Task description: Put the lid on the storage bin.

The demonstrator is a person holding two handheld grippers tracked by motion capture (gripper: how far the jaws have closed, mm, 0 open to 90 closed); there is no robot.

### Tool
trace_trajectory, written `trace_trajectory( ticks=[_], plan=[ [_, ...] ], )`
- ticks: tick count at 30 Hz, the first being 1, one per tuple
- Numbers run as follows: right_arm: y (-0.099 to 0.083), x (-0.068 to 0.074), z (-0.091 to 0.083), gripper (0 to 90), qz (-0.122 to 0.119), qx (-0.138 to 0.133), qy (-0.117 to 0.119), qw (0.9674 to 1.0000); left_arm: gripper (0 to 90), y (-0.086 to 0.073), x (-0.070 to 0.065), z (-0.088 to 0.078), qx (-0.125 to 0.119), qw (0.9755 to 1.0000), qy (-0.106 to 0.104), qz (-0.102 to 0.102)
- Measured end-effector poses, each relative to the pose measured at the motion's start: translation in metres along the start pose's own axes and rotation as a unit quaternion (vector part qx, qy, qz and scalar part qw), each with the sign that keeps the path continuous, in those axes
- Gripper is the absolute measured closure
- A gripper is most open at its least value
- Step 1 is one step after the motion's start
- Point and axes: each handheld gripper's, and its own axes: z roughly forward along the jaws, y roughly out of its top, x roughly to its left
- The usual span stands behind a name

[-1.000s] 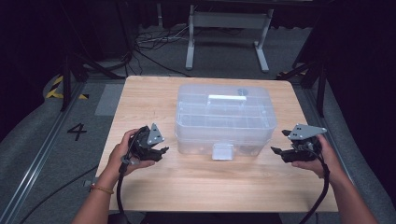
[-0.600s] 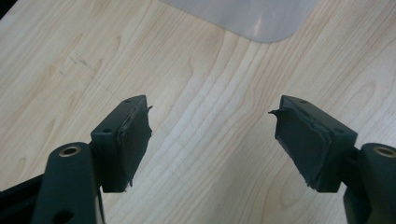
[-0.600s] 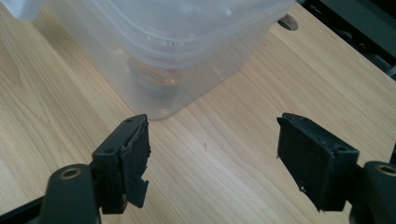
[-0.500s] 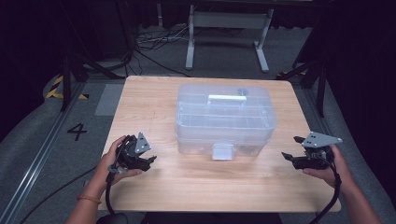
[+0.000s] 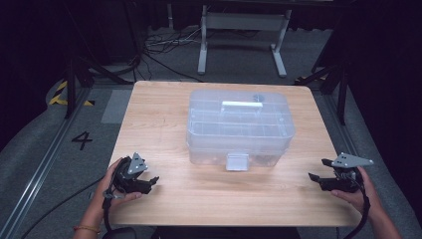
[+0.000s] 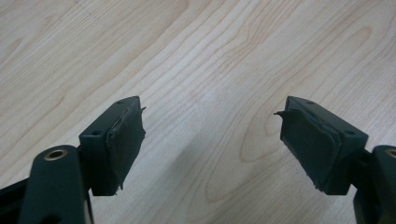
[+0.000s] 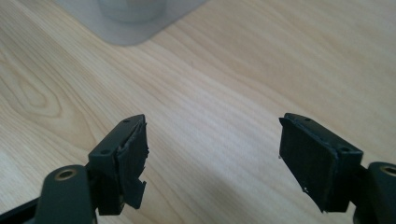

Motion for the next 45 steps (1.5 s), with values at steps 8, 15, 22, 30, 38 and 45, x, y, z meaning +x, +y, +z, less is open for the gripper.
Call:
trace_trajectory(
  ticks=[8,15,22,30,38,45],
  plan=[
    [-0.028,-0.003,0.017,22.6,0.053,-0.004,0.009,0.9986,17.5,-0.016,-0.001,0.009,0.001,0.9990,-0.029,-0.035],
    [-0.032,-0.004,0.022,17.0,0.079,-0.007,0.006,0.9968,13.6,-0.019,-0.004,0.014,-0.015,0.9971,-0.034,-0.067],
    [-0.032,-0.004,0.022,16.9,0.079,-0.007,0.006,0.9969,13.6,-0.019,-0.004,0.014,-0.015,0.9971,-0.030,-0.068],
    [-0.032,-0.004,0.022,16.8,0.080,-0.006,0.005,0.9968,11.5,-0.019,-0.004,0.015,-0.014,0.9968,-0.027,-0.074],
    [-0.032,-0.004,0.023,14.9,0.083,-0.004,0.001,0.9966,8.9,-0.017,-0.005,0.017,-0.010,0.9966,-0.024,-0.078],
    [-0.032,-0.004,0.023,14.4,0.083,-0.003,0.000,0.9965,8.6,-0.017,-0.005,0.017,-0.010,0.9965,-0.023,-0.079]
  ],
)
